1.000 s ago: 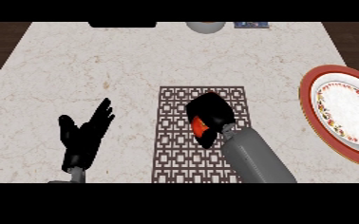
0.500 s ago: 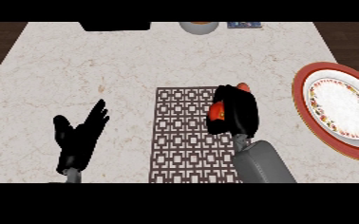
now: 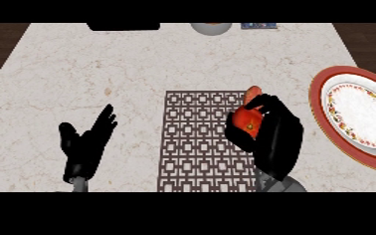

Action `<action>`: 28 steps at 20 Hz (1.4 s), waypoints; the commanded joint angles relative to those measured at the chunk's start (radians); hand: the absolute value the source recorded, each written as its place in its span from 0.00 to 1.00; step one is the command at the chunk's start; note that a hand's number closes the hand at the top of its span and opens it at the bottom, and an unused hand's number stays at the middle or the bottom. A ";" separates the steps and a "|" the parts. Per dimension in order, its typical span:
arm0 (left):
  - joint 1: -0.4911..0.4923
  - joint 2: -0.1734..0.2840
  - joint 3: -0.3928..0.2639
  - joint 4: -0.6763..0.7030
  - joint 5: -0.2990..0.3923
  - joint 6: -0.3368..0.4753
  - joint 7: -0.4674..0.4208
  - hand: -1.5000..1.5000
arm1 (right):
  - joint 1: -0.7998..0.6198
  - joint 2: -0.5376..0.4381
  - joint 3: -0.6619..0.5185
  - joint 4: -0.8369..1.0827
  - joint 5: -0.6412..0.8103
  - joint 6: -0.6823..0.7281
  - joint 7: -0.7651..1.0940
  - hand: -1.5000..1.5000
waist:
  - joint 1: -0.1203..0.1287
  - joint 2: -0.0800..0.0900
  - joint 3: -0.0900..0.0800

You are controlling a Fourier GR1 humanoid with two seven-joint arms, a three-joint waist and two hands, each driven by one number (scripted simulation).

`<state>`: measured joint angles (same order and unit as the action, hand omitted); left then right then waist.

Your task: Pick the tomato from the placemat and place it in the plate

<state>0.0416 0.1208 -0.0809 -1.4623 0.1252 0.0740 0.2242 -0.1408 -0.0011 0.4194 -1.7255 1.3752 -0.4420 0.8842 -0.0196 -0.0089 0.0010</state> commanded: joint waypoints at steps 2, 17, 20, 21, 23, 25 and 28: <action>-0.015 -0.013 -0.018 0.043 -0.037 0.006 -0.032 0.50 | 0.083 -0.013 -0.099 -0.103 -0.019 -0.141 0.019 1.00 | 0.008 0.009 -0.001; -0.049 -0.039 -0.022 0.007 -0.033 0.012 0.034 0.50 | 0.141 -0.356 -0.533 0.070 -0.546 -0.449 -0.347 1.00 | 0.016 0.010 0.001; -0.005 -0.010 -0.011 -0.012 -0.022 -0.019 0.027 0.50 | 0.085 -0.429 -0.594 0.254 -0.742 -0.487 -0.492 1.00 | 0.026 0.011 0.002; -0.054 -0.011 0.015 0.048 -0.016 -0.022 0.004 0.50 | 0.037 -0.445 -0.620 0.303 -0.782 -0.470 -0.514 1.00 | 0.024 0.012 0.001; -0.018 -0.005 0.017 0.076 -0.006 -0.058 -0.049 0.50 | -0.014 -0.493 -0.650 0.417 -0.889 -0.457 -0.633 1.00 | 0.029 0.013 0.001; 0.054 -0.023 -0.024 -0.042 -0.034 -0.018 -0.003 0.50 | 0.008 -0.479 -0.670 0.473 -0.977 -0.464 -0.773 1.00 | 0.029 0.010 0.001; 0.032 -0.025 -0.008 0.036 -0.042 -0.030 -0.074 0.50 | -0.085 -0.522 -0.753 0.649 -1.089 -0.406 -0.930 1.00 | 0.032 0.012 0.001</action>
<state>0.0321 0.1040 -0.0800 -1.4479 0.1018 0.0430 0.1865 -0.1612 -0.4826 -0.2586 -1.2471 0.4317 -0.8786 0.1407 0.0092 0.0008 0.0043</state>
